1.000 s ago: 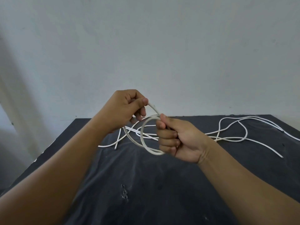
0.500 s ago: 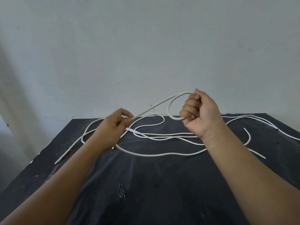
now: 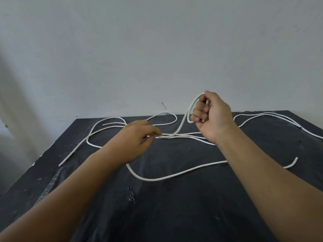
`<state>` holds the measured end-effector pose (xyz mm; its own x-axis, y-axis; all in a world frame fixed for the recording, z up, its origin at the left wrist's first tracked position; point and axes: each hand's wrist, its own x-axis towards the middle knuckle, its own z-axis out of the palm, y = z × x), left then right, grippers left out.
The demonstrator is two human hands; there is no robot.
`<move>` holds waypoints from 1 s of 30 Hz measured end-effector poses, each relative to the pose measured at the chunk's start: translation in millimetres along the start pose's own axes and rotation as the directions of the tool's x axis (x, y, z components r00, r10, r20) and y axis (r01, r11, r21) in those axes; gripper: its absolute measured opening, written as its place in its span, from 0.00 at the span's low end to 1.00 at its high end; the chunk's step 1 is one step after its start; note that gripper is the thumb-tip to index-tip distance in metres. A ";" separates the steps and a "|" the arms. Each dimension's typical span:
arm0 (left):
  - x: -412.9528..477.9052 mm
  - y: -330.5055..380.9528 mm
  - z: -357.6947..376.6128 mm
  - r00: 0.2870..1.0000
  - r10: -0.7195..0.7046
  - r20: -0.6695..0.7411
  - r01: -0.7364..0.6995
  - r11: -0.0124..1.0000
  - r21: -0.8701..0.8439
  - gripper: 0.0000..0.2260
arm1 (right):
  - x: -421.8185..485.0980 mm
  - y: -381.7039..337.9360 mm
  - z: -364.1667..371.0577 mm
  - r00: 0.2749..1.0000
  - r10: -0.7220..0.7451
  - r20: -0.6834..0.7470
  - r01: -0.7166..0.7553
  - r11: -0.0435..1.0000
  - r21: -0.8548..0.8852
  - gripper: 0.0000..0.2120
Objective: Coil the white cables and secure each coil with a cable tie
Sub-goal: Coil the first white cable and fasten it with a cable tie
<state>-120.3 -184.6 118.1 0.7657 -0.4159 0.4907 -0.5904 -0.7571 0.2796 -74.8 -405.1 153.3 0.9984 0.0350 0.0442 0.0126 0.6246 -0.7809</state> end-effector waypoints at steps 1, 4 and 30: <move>3.2 5.5 0.9 0.999 0.035 0.019 -0.036 0.999 0.012 0.12 | -0.2 4.0 2.9 1.000 -0.002 0.013 0.002 0.999 -0.044 0.14; 10.3 19.2 1.6 0.991 0.129 0.035 -0.130 0.991 0.023 0.12 | -2.9 16.9 10.5 0.998 0.011 0.063 0.004 0.972 -0.234 0.12; 18.2 26.4 -15.4 0.904 -0.389 0.176 0.331 0.376 -0.865 0.06 | -38.4 35.0 19.0 0.772 0.469 0.428 -0.294 0.861 -0.414 0.18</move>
<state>-125.9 -204.5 147.1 0.9670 -0.1705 0.1893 -0.1899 0.0134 0.9817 -113.7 -369.8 136.1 0.7535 0.6541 -0.0654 -0.2595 0.2046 -0.9438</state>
